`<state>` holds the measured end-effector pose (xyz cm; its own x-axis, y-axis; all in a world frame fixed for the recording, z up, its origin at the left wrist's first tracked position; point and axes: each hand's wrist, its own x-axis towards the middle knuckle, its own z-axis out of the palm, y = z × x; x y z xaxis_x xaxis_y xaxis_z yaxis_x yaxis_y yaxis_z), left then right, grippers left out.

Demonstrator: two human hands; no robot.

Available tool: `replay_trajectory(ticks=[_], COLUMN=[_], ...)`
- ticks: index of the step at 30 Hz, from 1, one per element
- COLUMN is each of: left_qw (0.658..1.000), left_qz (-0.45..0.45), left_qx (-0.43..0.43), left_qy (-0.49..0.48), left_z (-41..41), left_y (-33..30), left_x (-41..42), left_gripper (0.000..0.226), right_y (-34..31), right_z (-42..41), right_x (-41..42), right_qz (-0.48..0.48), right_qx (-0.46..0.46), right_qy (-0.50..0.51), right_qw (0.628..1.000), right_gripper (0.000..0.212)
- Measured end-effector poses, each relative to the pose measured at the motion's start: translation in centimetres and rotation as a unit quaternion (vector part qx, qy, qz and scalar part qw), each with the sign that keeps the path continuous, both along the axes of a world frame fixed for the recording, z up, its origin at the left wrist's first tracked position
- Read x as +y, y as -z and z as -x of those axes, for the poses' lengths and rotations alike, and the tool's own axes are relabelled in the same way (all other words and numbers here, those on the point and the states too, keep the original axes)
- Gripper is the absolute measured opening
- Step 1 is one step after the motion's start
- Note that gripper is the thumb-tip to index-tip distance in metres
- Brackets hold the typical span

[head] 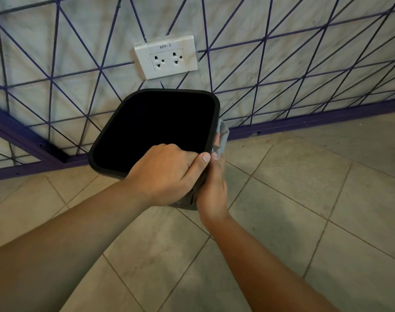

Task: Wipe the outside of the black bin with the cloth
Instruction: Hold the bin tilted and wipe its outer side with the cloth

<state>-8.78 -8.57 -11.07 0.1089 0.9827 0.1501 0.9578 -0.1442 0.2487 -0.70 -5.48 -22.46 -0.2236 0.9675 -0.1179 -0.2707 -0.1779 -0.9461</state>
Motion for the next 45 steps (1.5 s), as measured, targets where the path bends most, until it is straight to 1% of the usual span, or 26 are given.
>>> replay_trajectory(ticks=[2, 5, 10, 11, 13, 14, 17, 19, 20, 23, 24, 28, 32, 35, 37, 41, 45], left_qw=[1.0, 1.0, 1.0, 0.999, 1.0, 1.0, 1.0, 1.0, 1.0, 1.0, 1.0, 1.0, 1.0, 1.0, 1.0, 1.0, 1.0], left_qz=[-0.002, -0.005, 0.003, 0.001, -0.004, -0.004, 0.004, 0.006, 0.004, 0.0, 0.001, 0.005, 0.002, 0.009, 0.009, 0.01, 0.013], left_qx=[0.005, 0.006, 0.024, 0.03, 0.029, 0.025, 0.018, 0.017, 0.018, 0.011, 0.007, 0.0, -0.002, -0.004, -0.003, -0.007, -0.005], left_qy=[-0.002, -0.003, -0.011, -0.012, -0.011, -0.011, -0.019, -0.021, -0.019, -0.014, -0.012, -0.012, -0.011, -0.011, -0.012, -0.01, -0.006], left_z=[-0.1, -0.3, -0.2, -0.3, -0.4, -0.3, 0.1, 0.1, 0.0, 0.1, 0.1, 0.1, 0.1, 0.2, 0.2, 0.0, 0.2], left_y=[-0.1, -0.3, -0.2, -0.3, -0.3, -0.2, 0.0, 0.1, 0.1, 0.1, 0.1, 0.2, 0.2, 0.2, 0.2, 0.1, 0.2], left_x=[0.0, -0.2, -0.2, -0.2, -0.2, -0.2, -0.1, 0.0, 0.0, 0.0, 0.0, 0.0, 0.0, 0.0, 0.0, 0.0, 0.1], left_gripper=[0.05, 0.049, 0.046, 0.046, 0.047, 0.048, 0.048, 0.049, 0.05, 0.05, 0.05, 0.048, 0.051, 0.049, 0.051, 0.05, 0.051], right_y=[1.0, 1.2, 1.7, 2.0, 1.8, 1.5, 1.1, 1.6, 1.7, 1.0, 0.7, 0.9, 0.6, 0.0, 0.3, 0.0, 0.1], right_z=[0.2, 0.2, -0.1, 0.0, 0.1, 0.3, 0.5, 0.8, 0.8, 0.6, 0.5, 0.8, 0.6, 0.6, 0.8, 0.8, 0.7], right_x=[0.0, 1.0, -2.1, -1.5, 0.3, 0.7, -1.0, -1.7, -1.2, 0.4, 0.0, -1.3, 1.7, 0.0, -0.2, 2.4, 0.1], right_qz=[0.006, 0.058, 0.041, 0.057, 0.094, 0.097, 0.062, 0.055, 0.056, 0.09, 0.075, 0.025, 0.074, 0.041, 0.019, 0.079, 0.041], right_qx=[0.005, 0.032, 0.063, 0.051, 0.069, 0.077, 0.057, 0.027, 0.029, 0.082, 0.084, 0.052, 0.085, 0.073, 0.064, 0.105, 0.073], right_qy=[0.005, 0.004, -0.018, -0.002, 0.002, 0.001, 0.008, 0.011, 0.014, 0.015, 0.012, 0.011, 0.007, 0.001, 0.015, 0.009, 0.003], right_qw=[1.0, 0.998, 0.997, 0.997, 0.993, 0.992, 0.996, 0.998, 0.998, 0.993, 0.994, 0.998, 0.994, 0.996, 0.998, 0.991, 0.997], right_gripper=[0.086, 0.084, 0.082, 0.084, 0.087, 0.086, 0.083, 0.086, 0.088, 0.09, 0.087, 0.088, 0.09, 0.086, 0.087, 0.09, 0.084])
